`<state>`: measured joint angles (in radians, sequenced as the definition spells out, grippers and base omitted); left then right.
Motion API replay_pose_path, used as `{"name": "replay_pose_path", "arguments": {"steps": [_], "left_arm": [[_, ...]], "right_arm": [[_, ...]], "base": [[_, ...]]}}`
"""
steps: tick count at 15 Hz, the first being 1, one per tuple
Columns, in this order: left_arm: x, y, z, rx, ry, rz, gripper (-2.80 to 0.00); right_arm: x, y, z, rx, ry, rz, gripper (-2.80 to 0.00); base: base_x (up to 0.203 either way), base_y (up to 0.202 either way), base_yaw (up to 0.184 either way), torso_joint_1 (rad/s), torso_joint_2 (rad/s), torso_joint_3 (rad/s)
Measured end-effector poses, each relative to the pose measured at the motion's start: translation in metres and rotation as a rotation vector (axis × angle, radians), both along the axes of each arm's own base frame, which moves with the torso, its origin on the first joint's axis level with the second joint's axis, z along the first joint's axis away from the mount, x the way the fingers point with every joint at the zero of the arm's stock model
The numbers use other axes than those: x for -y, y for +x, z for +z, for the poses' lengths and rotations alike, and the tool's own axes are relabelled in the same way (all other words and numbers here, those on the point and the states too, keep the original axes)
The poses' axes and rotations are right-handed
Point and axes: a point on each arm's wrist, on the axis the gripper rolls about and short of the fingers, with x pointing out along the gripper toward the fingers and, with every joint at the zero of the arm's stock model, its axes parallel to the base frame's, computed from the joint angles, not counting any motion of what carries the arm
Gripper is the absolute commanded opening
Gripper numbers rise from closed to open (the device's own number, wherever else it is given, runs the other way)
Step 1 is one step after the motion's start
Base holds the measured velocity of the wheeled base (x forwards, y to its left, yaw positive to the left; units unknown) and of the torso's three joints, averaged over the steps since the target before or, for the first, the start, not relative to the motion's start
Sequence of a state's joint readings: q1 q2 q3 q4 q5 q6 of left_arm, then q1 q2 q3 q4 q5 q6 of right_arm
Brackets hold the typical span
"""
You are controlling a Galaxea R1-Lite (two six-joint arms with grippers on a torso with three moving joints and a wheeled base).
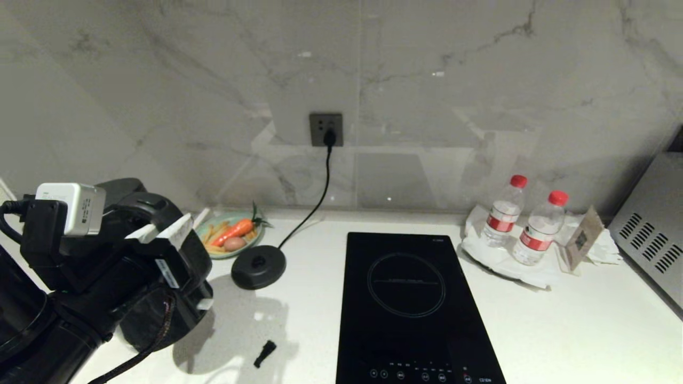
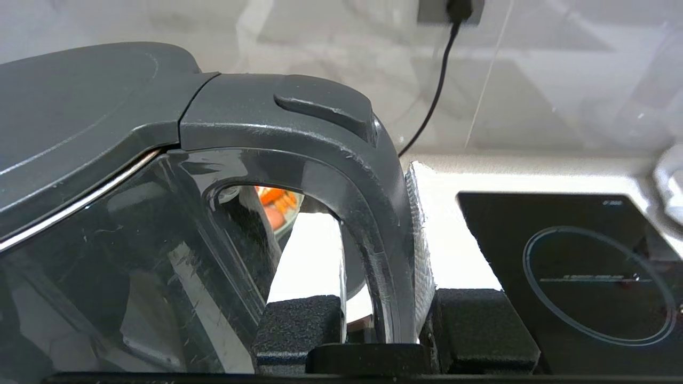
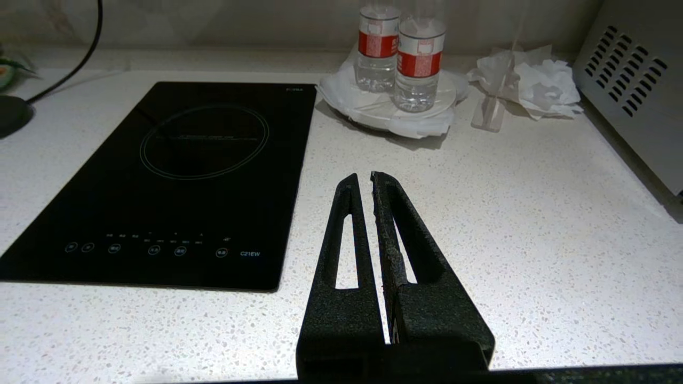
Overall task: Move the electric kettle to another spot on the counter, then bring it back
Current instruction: Place it by the sink
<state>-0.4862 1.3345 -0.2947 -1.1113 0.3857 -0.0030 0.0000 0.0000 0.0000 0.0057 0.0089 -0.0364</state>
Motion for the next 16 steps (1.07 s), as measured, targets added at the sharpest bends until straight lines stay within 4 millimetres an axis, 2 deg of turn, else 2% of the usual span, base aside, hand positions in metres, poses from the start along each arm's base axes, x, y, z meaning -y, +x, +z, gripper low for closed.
{"name": "replay_pose_path", "arguments": {"steps": [5, 16], "left_arm": [[0.000, -0.001, 0.000, 0.000, 0.001, -0.003, -2.80], [-0.010, -0.004, -0.012, -0.041, 0.019, 0.048, -2.80]], "right_arm": [[0.000, 0.000, 0.000, 0.000, 0.000, 0.000, -2.80], [0.000, 0.000, 0.000, 0.000, -0.001, 0.000, -2.80]], "base": [[0.000, 0.000, 0.000, 0.004, 0.00, 0.134], [0.000, 0.000, 0.000, 0.000, 0.00, 0.000]]}}
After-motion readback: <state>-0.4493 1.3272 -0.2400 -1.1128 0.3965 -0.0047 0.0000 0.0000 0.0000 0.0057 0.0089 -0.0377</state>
